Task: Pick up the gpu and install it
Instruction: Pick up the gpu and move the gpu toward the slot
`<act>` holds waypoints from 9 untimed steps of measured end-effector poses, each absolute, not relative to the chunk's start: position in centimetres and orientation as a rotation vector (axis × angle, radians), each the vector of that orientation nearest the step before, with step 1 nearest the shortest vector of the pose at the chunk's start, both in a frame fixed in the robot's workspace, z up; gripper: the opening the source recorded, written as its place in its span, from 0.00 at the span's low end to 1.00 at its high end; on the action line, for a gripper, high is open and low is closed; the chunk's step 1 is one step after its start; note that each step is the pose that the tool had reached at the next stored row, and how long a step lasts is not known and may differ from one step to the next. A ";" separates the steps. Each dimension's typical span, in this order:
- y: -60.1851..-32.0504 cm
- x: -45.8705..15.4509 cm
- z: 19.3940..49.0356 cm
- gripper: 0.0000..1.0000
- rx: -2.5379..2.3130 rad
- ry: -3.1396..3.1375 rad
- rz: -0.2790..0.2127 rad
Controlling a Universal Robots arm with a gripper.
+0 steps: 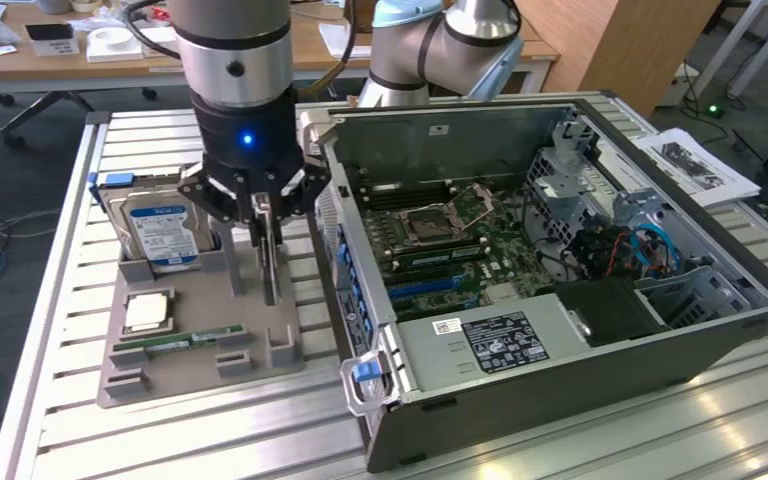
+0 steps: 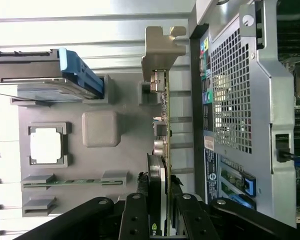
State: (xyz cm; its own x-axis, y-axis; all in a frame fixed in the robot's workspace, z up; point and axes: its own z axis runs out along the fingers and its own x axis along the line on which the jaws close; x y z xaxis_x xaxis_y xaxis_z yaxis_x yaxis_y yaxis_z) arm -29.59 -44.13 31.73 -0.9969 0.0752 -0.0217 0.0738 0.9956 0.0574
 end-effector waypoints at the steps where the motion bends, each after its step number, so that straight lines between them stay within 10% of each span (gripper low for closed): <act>1: -44.1 -29.6 32.0 0.27 0.115 3.115 0.088; 9: -44.1 -29.6 34.2 0.27 0.094 3.115 0.089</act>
State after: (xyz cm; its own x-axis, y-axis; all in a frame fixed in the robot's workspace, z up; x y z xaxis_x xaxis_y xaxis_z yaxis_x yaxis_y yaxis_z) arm -29.59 -44.13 34.20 -0.9979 0.0608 -0.0216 0.0595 0.9965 0.0580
